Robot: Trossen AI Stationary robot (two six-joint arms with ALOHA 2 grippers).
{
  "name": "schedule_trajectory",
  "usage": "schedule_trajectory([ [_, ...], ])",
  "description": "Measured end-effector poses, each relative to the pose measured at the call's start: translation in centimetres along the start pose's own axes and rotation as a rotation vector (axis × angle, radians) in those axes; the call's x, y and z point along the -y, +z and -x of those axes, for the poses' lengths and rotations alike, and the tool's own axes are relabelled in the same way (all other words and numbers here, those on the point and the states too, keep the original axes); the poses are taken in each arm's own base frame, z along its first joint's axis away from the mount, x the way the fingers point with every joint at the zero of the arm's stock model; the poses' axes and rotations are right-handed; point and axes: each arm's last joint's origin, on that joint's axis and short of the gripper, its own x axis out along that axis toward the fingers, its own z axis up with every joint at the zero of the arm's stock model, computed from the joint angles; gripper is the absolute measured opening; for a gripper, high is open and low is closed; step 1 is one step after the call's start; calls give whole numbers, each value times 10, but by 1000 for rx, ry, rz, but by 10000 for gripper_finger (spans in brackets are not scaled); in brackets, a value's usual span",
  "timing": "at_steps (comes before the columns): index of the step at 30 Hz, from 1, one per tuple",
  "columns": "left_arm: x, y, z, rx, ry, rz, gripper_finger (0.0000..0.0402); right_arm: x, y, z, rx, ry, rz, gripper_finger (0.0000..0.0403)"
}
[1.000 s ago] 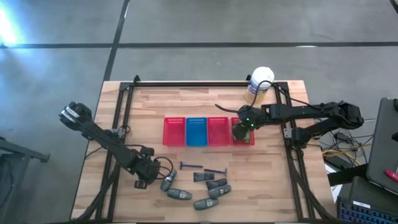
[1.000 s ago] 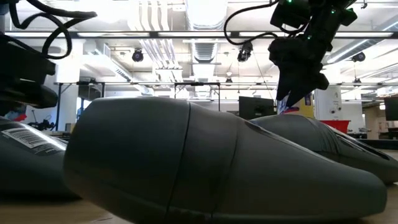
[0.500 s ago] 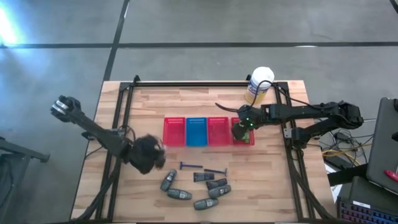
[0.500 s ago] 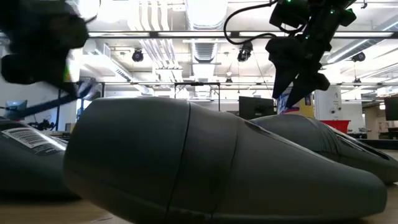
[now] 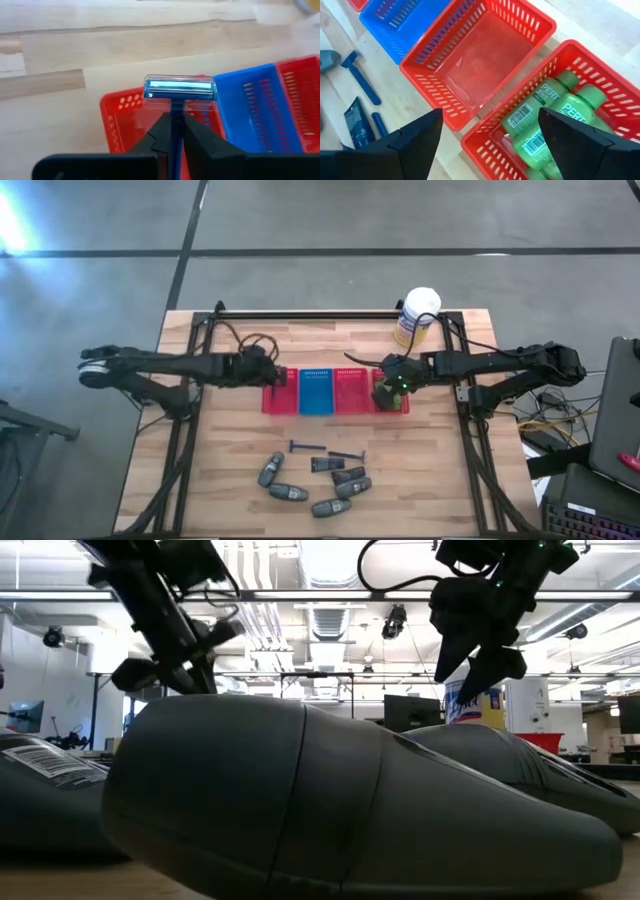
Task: Pick & Place Travel size toiletries
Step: Put the blue razor into the left red bin
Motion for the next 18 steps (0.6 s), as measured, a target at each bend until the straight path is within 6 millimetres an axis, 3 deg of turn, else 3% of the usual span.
schedule_trajectory([
  [4, -4, 7, -16, -89, 4, 13, 33, -2, -2, 0, 24, -23, -12, 340],
  [10, 1, 0, -38, -161, 29, 13, 42, -2, -1, 0, 46, -39, -21, 356],
  [14, 5, 0, -47, -168, 57, 20, 75, -2, -1, 0, 46, -39, -20, 359],
  [18, 9, 1, -39, -181, 55, 9, 117, -2, -1, 0, 46, -39, -17, 351],
])
